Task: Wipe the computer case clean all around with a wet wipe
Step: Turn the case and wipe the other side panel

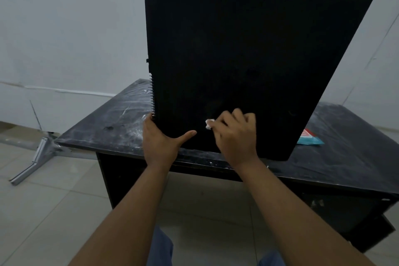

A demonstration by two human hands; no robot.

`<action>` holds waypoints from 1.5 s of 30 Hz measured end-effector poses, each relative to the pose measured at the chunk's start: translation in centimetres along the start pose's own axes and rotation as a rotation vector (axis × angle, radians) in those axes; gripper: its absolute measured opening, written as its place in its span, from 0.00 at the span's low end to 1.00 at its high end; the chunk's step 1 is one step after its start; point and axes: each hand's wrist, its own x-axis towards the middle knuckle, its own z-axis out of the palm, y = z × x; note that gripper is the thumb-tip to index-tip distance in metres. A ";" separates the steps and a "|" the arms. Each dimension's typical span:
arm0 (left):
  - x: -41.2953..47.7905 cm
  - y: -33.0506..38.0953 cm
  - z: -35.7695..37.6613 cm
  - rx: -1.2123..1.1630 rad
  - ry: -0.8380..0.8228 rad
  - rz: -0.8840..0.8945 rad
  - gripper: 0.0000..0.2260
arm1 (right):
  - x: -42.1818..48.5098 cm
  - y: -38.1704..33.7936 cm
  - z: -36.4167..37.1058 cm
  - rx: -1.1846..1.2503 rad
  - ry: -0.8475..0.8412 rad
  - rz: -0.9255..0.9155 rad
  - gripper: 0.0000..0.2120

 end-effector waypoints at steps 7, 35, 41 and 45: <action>-0.5 -0.1 0.0 0.024 0.022 0.057 0.56 | 2.7 0.2 -0.8 0.079 0.233 0.325 0.04; -0.6 -0.3 0.2 0.068 0.007 0.109 0.56 | 3.3 1.3 -0.6 0.015 0.162 0.062 0.05; -0.6 -0.3 0.2 0.072 0.008 0.099 0.56 | 3.1 0.8 -0.4 -0.011 0.085 -0.113 0.06; -0.6 -0.3 0.2 0.067 0.006 0.108 0.56 | 4.0 0.4 -0.6 0.076 0.248 0.279 0.05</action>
